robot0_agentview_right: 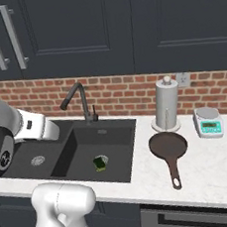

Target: Pick the pan and sponge and place them into the sink. Then turn on the water.

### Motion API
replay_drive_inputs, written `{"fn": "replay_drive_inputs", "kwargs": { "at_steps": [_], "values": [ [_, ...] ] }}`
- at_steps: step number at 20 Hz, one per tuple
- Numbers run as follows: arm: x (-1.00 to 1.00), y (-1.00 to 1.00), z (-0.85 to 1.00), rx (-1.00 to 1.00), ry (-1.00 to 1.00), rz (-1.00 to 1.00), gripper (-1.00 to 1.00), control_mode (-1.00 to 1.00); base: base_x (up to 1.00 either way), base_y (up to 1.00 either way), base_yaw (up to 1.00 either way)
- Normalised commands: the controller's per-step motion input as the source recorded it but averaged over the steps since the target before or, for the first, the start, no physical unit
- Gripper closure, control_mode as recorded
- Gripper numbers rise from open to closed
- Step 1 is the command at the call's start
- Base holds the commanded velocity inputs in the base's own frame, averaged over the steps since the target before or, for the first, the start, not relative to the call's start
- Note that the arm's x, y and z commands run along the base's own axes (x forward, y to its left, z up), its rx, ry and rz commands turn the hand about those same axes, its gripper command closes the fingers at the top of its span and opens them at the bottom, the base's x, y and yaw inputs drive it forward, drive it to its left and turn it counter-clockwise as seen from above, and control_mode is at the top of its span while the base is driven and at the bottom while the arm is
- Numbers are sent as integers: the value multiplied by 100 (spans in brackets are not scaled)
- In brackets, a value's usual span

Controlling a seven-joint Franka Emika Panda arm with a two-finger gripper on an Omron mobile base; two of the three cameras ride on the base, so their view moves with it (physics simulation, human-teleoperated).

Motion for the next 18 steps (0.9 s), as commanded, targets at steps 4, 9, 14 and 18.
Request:
{"fn": "replay_drive_inputs", "kwargs": {
  "at_steps": [4, 9, 14, 18],
  "values": [
    [0, 0, 0, 0, 0, 0, -100, 100, 21, -6, 0],
    [0, 0, 0, 0, 0, 0, -100, 100, 1, -16, 0],
    [0, 0, 0, 0, 0, 0, -100, 100, 0, -14, 0],
    [1, -16, -7, 0, 8, 0, -100, -100, 0, -10, 0]
  ]
}}
